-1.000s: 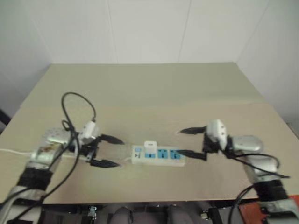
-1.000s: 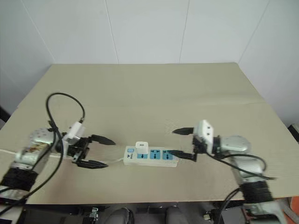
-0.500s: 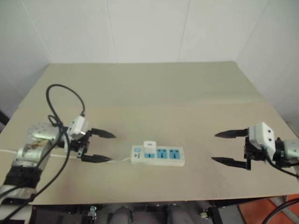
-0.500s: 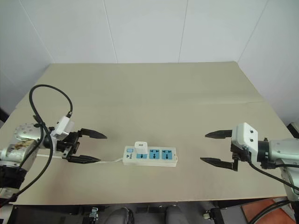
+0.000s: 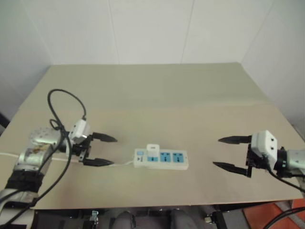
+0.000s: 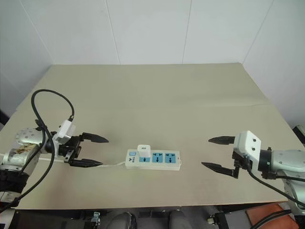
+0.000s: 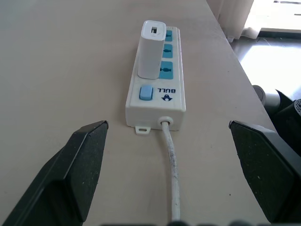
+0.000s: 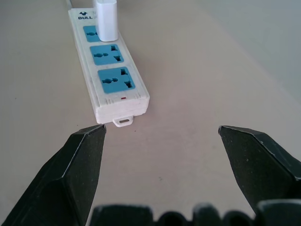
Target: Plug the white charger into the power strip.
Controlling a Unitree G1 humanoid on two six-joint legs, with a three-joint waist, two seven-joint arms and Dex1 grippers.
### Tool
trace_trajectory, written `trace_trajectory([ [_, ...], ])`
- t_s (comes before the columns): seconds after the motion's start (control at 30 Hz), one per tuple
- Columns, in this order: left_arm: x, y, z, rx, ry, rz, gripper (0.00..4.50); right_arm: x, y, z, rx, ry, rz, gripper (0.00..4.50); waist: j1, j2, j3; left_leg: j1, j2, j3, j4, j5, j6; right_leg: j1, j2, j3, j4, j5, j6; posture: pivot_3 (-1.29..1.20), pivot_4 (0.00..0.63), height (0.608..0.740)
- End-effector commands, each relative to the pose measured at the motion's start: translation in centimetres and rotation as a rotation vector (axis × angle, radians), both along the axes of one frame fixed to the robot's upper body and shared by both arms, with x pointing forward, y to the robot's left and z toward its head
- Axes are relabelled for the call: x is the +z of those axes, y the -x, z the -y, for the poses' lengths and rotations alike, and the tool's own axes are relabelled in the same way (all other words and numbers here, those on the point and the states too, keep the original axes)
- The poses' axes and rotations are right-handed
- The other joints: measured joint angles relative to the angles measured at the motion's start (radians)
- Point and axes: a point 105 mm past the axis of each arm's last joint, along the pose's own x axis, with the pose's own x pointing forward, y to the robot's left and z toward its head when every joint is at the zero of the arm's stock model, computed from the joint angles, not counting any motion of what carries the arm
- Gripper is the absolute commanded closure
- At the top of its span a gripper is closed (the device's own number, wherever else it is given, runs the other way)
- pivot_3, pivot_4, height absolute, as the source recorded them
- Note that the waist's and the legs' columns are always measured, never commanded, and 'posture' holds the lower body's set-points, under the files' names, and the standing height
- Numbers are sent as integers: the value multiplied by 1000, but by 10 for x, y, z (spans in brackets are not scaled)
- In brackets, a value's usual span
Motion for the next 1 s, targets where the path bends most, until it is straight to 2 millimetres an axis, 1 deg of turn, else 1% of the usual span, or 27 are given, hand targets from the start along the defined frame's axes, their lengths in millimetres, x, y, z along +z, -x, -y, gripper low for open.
trace_trajectory([
  [0.03, 10, -2, 1, -18, -4, 38, 13, 12, 2, -6, 23, -3, 67, 0, 0, 0, 0, 0, 0, 0, 0, 0, 0, 0, 0, 0, 0, 0, 0, 0, 150, 740],
  [0.1, 11, -2, 2, -22, 0, 37, 13, 12, 2, -8, 29, -5, 71, 0, 1, 0, 0, 0, 0, 0, 0, 0, 0, 0, 0, 0, 0, 0, 0, 0, 150, 740],
  [0.2, 5, -2, 4, -39, -25, 34, 13, 10, 2, -10, 32, -7, 72, 0, 1, 0, 0, 0, 0, 0, 0, 0, 0, 0, 0, 0, 0, 0, 0, 0, 150, 740],
  [0.37, 4, -4, 13, -65, 2, 41, 13, 8, 5, -15, 46, -16, 75, 0, 1, 0, 0, 0, 0, 0, 0, 0, 0, 0, 0, 0, 0, 0, 0, 0, 150, 740],
  [0.5, 2, -12, 18, -68, 17, 62, 13, 7, 3, -20, 37, -37, 77, 0, 2, 0, 0, 0, 0, 0, 0, 0, 0, 0, 0, 0, 1, 0, 0, 0, 150, 740],
  [0.6, 1, -15, 23, -80, 23, 65, 13, 6, 4, -23, 45, -33, 76, 0, 2, 0, 0, 0, 0, 0, 1, 0, 0, 0, 0, 0, 1, 0, 0, 0, 150, 740],
  [0.77, -1, -16, 30, -99, 26, 63, 13, 8, 8, -21, 35, -31, 69, 0, 2, 0, 0, 0, 0, 0, 1, 0, 0, 0, 0, 0, 1, 0, 0, 0, 150, 740],
  [1.0, -4, -16, 35, -117, 27, 57, 13, 4, 13, -18, 16, -22, 55, 0, 1, 0, 0, 0, 0, 0, 2, 0, 0, 1, 0, 0, 1, 0, 0, 0, 150, 740],
])
